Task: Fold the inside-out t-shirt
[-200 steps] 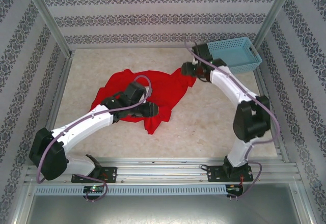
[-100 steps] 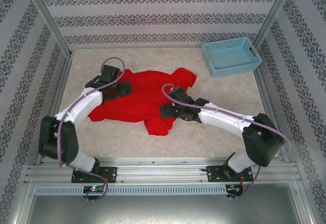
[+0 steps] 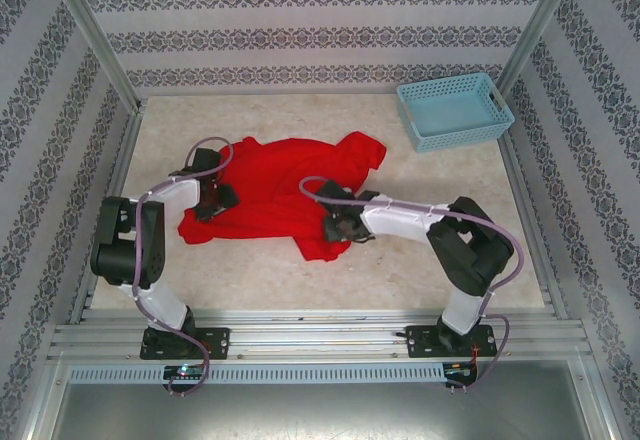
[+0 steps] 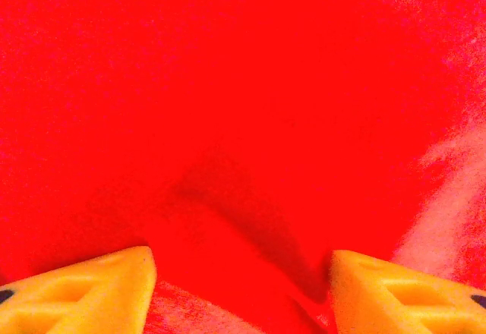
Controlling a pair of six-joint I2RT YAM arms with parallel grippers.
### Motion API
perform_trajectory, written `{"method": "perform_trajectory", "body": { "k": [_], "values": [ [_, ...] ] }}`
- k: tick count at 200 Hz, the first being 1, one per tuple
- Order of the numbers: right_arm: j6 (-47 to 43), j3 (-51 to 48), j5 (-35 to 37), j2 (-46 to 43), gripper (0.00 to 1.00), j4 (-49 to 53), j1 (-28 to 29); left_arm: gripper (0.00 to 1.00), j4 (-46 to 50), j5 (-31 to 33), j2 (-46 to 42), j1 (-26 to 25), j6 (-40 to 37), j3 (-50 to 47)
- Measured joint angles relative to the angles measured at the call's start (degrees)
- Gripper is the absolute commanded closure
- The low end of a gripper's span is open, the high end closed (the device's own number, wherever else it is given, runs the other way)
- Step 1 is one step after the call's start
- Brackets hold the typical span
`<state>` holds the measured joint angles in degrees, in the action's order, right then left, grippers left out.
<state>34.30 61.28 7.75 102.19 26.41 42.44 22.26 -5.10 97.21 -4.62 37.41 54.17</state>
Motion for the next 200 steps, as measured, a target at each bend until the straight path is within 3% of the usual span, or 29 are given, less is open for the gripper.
{"method": "perform_trajectory", "body": {
  "k": [35,81,107,137,156,181,200],
  "values": [
    [-3.96,11.43,2.4,7.15,0.49,3.43,-9.66,0.43,-5.42,-2.62,-6.38,-7.15,2.69,-8.11],
    [-7.08,28.17,1.64,16.57,0.4,5.73,-18.14,0.43,-10.23,-6.38,-10.78,-27.74,11.1,-13.2],
    [-7.82,30.82,0.61,16.52,0.3,5.42,-21.49,0.33,-10.32,-7.26,-11.39,-32.79,13.46,-12.55],
    [-8.41,23.52,0.39,9.16,0.28,3.8,-22.69,0.26,-5.44,-4.79,-16.37,-30.16,12.41,-8.5],
    [-8.39,15.23,-0.28,0.48,0.28,2.36,-20.35,0.25,-3.28,-3.48,-19.5,-22.86,9.18,-4.79],
    [-7.45,5.62,-1.53,-8.94,0.29,-0.17,-11.87,0.25,0.2,-1.38,-15.65,-11.34,4.2,2.21],
    [-5.84,0.28,-3.72,-10.75,0.29,-3.08,-3.76,0.26,1.16,-0.31,-8.26,-6.88,1.66,7.74]
  ]
}}
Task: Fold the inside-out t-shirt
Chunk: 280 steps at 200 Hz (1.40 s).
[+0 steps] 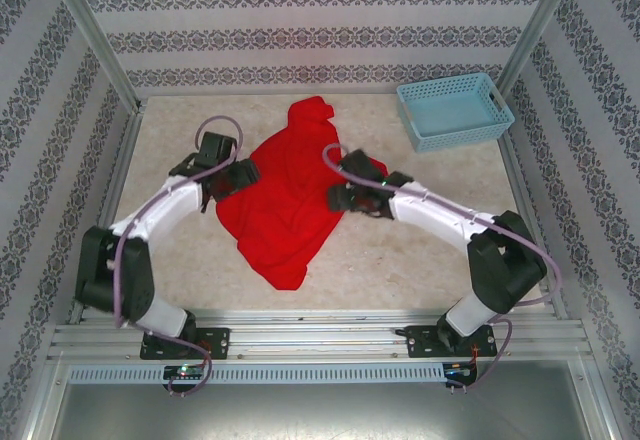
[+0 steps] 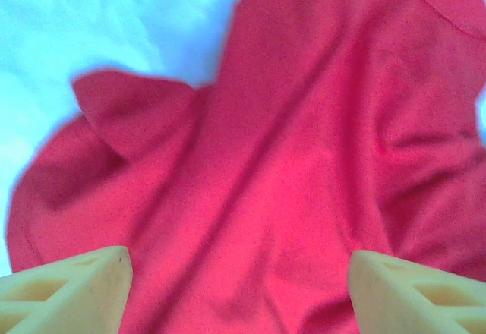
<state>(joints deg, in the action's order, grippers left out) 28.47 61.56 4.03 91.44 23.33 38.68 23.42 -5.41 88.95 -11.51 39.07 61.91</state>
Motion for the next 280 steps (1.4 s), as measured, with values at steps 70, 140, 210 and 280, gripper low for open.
{"method": "perform_trajectory", "body": {
  "k": [70,140,210,280],
  "values": [
    [1.86,0.13,-7.54,13.49,0.38,-3.8,7.56,0.44,1.4,1.77,22.69,3.91,-3.85,10.95],
    [1.03,18.49,-10.54,25.92,0.44,1.97,-6.88,0.61,-4.79,-3.61,9.38,3.91,-2.08,-7.32],
    [-1.77,10.88,-5.75,17.44,0.36,1.68,-15.78,0.48,0.24,-2.49,-11.63,0.72,-0.79,-19.21],
    [-1.14,-12.59,-6.23,-3.26,0.37,-1.42,-16.28,0.49,0.28,-4.46,-3.06,-3.32,-4.76,-15.3]
  ]
}}
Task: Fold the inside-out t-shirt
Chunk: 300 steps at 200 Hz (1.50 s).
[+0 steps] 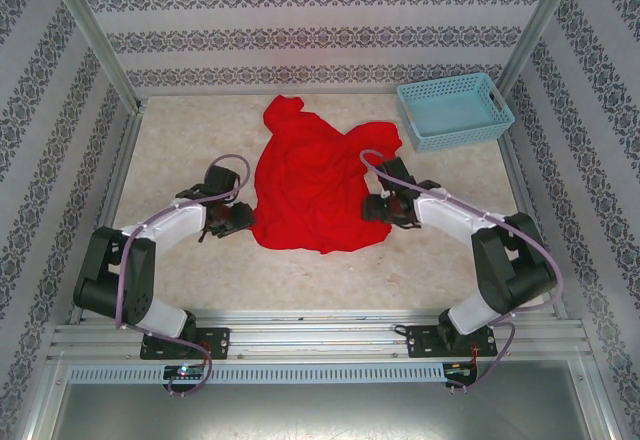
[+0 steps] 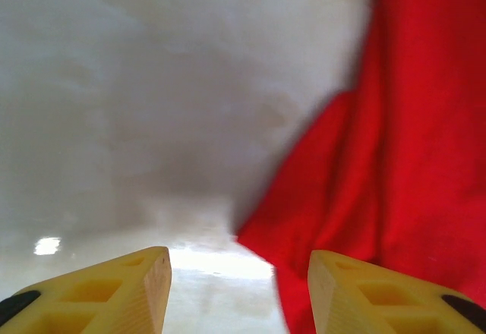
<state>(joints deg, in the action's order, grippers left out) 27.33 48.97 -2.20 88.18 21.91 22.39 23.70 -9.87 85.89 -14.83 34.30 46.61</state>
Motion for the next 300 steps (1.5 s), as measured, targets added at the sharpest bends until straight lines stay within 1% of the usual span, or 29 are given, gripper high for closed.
{"method": "perform_trajectory", "body": {
  "k": [8,29,49,76,89,97,106,127,148,165,182,204,219,237,255,269,283,284,288,291,300],
  "values": [
    [0.37,-1.81,-0.37,-0.81,0.38,-0.28,-0.79,0.49,0.04,0.13,0.74,-1.31,-0.33,1.18],
    [1.22,-4.96,-1.14,-1.79,0.4,-1.18,-2.54,0.49,1.01,3.58,3.39,-3.85,-0.5,4.66],
    [1.49,-5.7,-1.79,-1.79,0.42,-1.84,-3.13,0.5,1.66,5.73,6.4,-4.31,-0.5,6.67],
    [2.32,-5.73,-2.86,-1.55,0.46,-3.61,-2.93,0.58,2.69,7.21,11.02,-4.31,-0.68,7.67],
    [2.6,-5.73,-3.21,-0.87,0.51,-4.31,-2.36,0.62,3.28,7.43,11.61,-4.26,-0.74,8.48],
    [2.49,-5.66,-3.3,-0.2,0.55,-4.59,-1.68,0.66,3.3,7.39,11.65,-4.31,-0.85,8.55],
    [2.84,-5.44,-3.28,0.57,0.61,-4.55,-0.83,0.72,3.54,7.67,11.72,-4.24,-0.98,8.55],
    [2.78,-3.98,-2.8,1.14,0.78,-3.3,1.03,0.86,3.82,7.63,11.56,-4.17,-1.2,8.48],
    [2.25,-1.9,0.63,-0.04,0.89,-1.09,2.95,1.0,3.65,5.68,10.97,-4.63,-1.46,8.33],
    [1.66,-0.76,5.29,-3.28,0.94,1.55,4.81,1.0,3.89,4.39,8.57,-4.68,-1.31,7.58],
    [1.36,-0.2,8.2,-7.41,0.95,3.98,5.88,1.0,4.63,3.5,4.46,-4.72,-1.25,6.82],
    [1.4,-0.11,10.27,-14.86,0.95,7.28,5.84,1.0,6.38,2.32,-4.35,-4.72,-0.42,6.12],
    [1.55,0.81,10.93,-19.1,0.95,9.6,5.84,1.0,7.02,-0.57,-9.88,-3.85,1.14,6.12],
    [1.84,4.31,11.39,-19.74,0.95,12.41,5.22,1.0,7.45,-3.5,-12.37,-1.44,2.89,6.45],
    [2.08,10.67,10.78,-14.8,0.91,14.21,3.26,1.0,8.7,-3.93,-9.94,0.94,3.74,8.24],
    [2.1,16.06,9.81,-8.17,0.87,14.75,1.18,1.0,8.68,-4.94,-4.28,3.41,4.11,11.1],
    [1.68,21.9,8.79,-0.44,0.78,14.99,-0.63,1.0,8.15,-5.11,3.02,5.81,4.39,14.29],
    [1.51,23.08,8.46,1.51,0.76,14.93,-1.01,1.0,8.07,-4.92,3.93,6.05,4.42,14.62],
    [1.2,24.35,8.35,2.93,0.73,14.97,-1.36,1.0,7.98,-4.92,5.75,6.47,4.52,15.41],
    [1.16,26.01,8.02,5.51,0.69,15.13,-1.86,1.0,8.0,-4.68,7.69,6.86,4.59,16.22],
    [0.52,29.92,7.21,10.93,0.62,15.04,-2.93,1.0,7.72,-4.48,11.08,7.52,4.76,17.38]
  ]
}}
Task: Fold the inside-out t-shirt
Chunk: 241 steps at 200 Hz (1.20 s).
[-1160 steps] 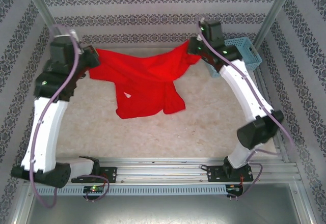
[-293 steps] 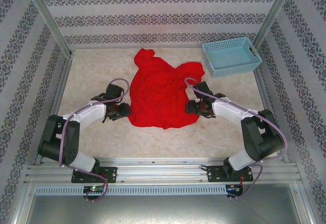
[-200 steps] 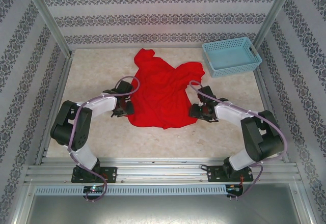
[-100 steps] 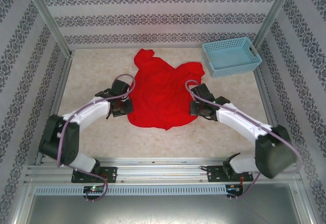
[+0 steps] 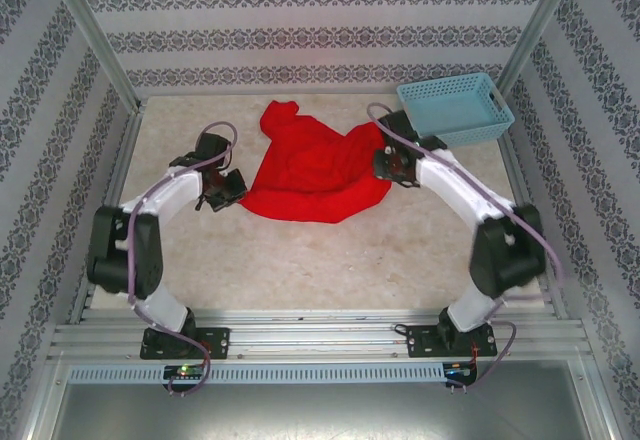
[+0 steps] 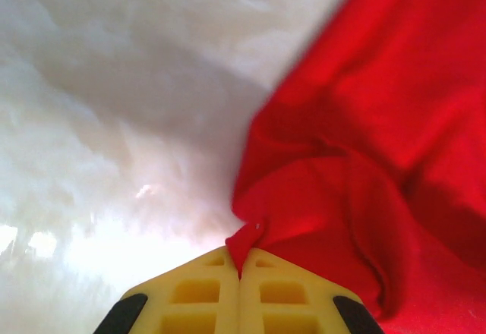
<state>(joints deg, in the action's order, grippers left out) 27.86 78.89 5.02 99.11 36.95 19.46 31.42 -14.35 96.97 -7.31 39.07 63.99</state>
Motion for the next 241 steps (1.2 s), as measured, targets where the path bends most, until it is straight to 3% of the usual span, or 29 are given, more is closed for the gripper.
{"method": "perform_trajectory", "body": {
  "k": [25,49,67,118,172,196,241],
  "values": [
    [-1.62,8.85,-2.1,12.35,0.51,-0.07,-2.69,1.0,-0.35,0.5,7.91,0.59,0.22,2.54],
    [-3.1,9.97,-4.48,15.28,0.51,-0.07,-4.55,1.0,-0.39,0.74,9.11,0.7,0.22,2.71],
    [-4.13,5.03,-5.66,11.41,0.5,-2.89,-5.33,1.0,-0.37,1.05,8.85,0.7,0.22,2.67],
    [-3.91,-18.73,-9.73,-10.01,0.45,-9.51,-6.23,1.0,-0.42,1.29,7.43,1.05,0.15,2.16],
    [-2.29,-22.45,-14.32,-2.71,0.46,-13.79,-5.84,1.0,-0.55,0.85,2.73,1.05,0.15,0.96],
    [-1.7,-18.86,-14.47,2.54,0.57,-13.68,-4.66,1.0,-0.55,0.5,0.17,1.07,0.17,0.52],
    [-0.76,-13.68,-11.67,7.41,1.0,-12.48,-2.95,1.0,0.61,-0.44,-4.37,1.05,0.2,-0.44]
  ]
}}
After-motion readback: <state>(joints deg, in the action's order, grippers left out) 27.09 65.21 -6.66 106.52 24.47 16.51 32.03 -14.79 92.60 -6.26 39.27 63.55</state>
